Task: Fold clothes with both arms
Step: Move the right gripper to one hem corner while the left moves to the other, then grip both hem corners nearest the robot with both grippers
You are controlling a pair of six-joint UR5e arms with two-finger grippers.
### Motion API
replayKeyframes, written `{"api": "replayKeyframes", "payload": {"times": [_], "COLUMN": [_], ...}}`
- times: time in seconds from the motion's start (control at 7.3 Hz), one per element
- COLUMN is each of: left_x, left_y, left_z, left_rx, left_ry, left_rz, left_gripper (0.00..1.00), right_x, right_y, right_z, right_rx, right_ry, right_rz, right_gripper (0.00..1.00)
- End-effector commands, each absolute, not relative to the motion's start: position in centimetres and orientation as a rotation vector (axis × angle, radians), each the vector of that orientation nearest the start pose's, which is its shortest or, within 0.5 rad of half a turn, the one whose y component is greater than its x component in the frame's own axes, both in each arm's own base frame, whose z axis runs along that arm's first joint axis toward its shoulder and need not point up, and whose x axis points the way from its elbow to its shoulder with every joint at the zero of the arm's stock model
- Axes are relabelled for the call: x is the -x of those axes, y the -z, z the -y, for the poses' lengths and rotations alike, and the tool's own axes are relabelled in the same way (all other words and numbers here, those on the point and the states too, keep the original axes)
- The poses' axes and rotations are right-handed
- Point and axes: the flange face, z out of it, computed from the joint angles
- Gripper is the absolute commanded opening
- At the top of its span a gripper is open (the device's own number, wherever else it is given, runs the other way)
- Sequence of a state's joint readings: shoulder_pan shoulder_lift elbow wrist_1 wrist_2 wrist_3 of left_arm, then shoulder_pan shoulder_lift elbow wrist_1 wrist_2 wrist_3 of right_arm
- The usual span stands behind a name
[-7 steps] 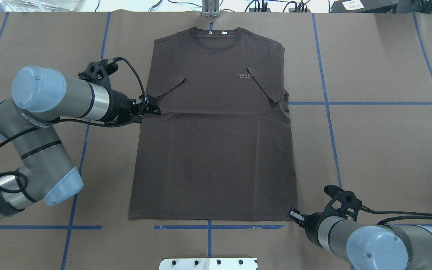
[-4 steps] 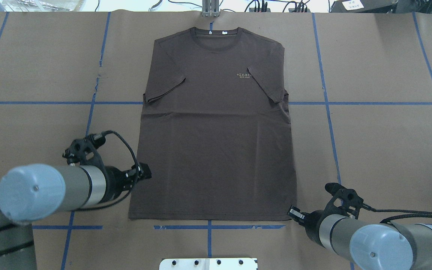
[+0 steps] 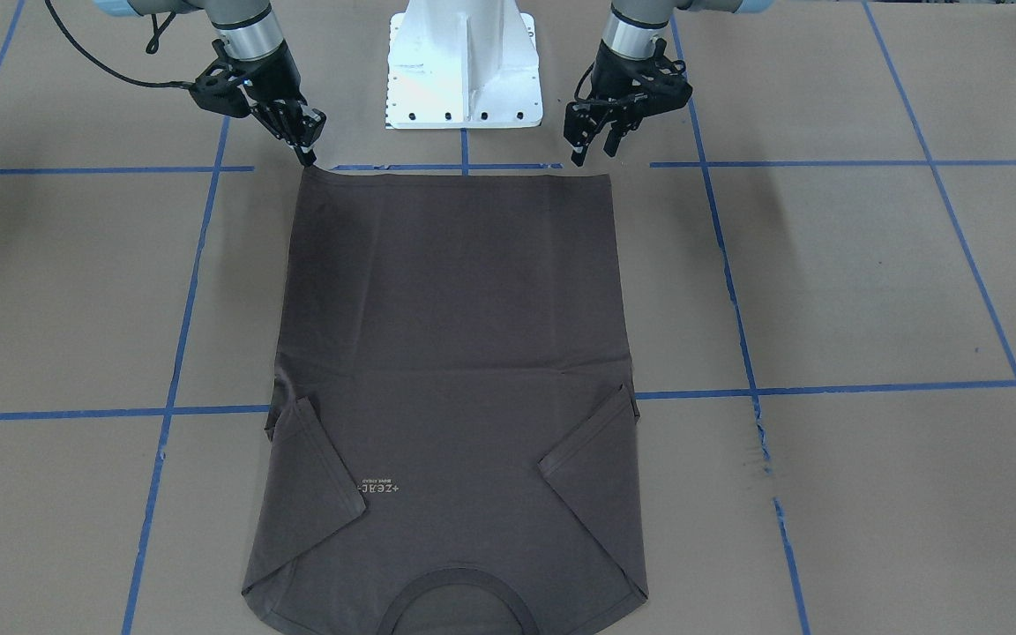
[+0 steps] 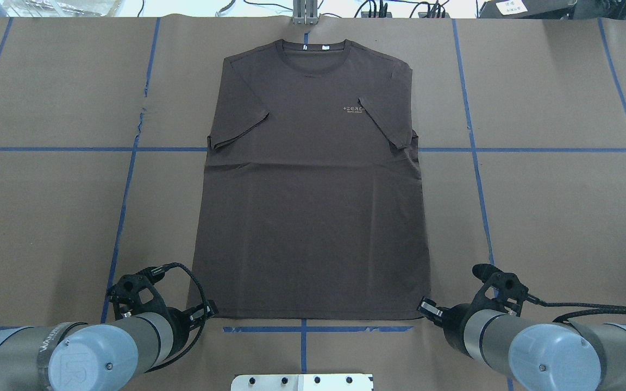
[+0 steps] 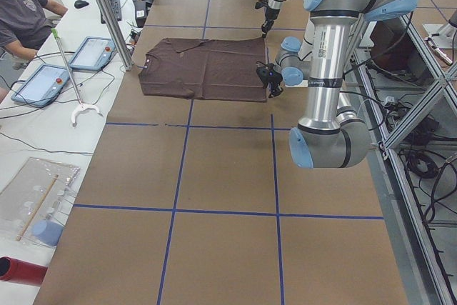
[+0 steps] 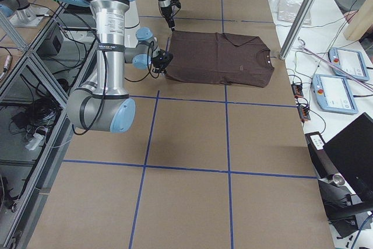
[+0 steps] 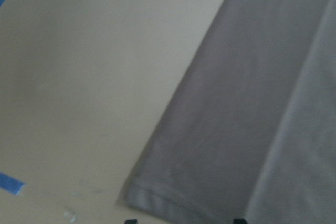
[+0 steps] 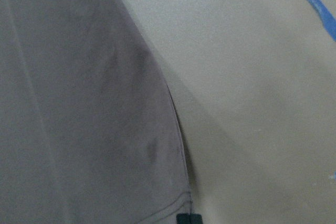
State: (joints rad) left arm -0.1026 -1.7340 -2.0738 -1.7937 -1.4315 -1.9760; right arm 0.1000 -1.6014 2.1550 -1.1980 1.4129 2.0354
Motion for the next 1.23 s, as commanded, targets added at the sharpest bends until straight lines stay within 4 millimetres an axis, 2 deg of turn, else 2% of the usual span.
{"api": "replayKeyframes", "payload": {"times": [0.0,0.14,1.1], "left_x": [-50.7,-50.7,-50.4], "left_y": [-33.3,-33.3,-34.0], "left_z": [19.6,19.6,20.9], "left_rx": [0.003,0.004,-0.019], "left_ry": [0.527,0.526,0.538], "left_rz": [-0.888,-0.886,-0.871], "left_gripper": [0.63,0.58,0.52], "right_x": [44.2,44.1,44.0], "right_y": [-36.0,-36.1,-36.5], "right_z": [19.4,19.5,19.5], "right_rx": [0.023,0.02,0.015], "right_ry": [-0.597,-0.598,-0.6], "right_rz": [0.951,0.95,0.941], "right_gripper": [0.0,0.0,0.0]}}
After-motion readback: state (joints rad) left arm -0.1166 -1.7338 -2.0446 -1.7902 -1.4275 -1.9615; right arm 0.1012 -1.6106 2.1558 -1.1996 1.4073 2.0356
